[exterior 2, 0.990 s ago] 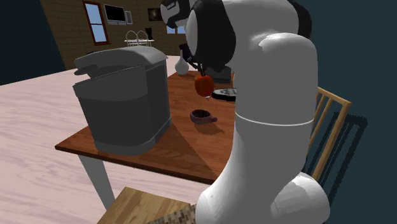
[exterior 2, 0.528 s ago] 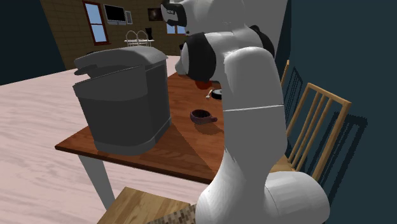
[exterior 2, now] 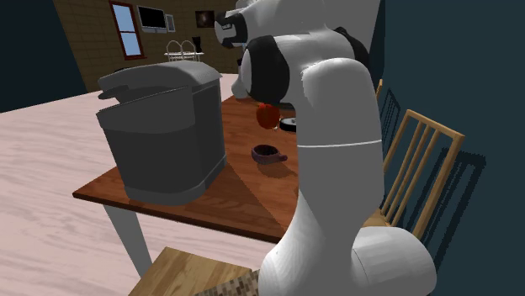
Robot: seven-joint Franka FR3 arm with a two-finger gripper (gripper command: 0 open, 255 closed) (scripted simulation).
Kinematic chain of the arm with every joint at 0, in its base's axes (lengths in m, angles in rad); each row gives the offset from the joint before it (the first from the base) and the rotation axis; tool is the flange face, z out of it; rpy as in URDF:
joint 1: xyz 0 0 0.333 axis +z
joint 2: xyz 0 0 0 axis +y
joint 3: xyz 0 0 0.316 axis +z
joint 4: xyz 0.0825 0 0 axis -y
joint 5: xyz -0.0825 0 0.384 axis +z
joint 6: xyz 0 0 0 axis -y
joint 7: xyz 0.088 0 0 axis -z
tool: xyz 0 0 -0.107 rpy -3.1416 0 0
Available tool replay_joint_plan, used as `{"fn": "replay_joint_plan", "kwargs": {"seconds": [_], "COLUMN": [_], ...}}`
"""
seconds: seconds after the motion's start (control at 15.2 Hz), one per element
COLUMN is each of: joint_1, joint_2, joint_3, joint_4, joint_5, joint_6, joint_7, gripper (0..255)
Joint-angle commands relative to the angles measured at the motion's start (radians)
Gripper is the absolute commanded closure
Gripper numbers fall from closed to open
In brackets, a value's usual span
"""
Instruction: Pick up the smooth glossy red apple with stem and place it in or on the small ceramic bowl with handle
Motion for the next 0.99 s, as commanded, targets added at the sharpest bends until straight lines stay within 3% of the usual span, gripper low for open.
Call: {"fn": "replay_joint_plan", "kwargs": {"seconds": [0.0,0.92], "joint_1": [-0.003,-0.010], "joint_2": [-0.016,-0.044], "joint_3": [0.000,0.000], "joint_4": [-0.055,-0.286], "joint_5": [0.000,-0.003], "joint_6": [0.040,0.239], "joint_7": [0.006,0.041], "gripper": [255,255]}}
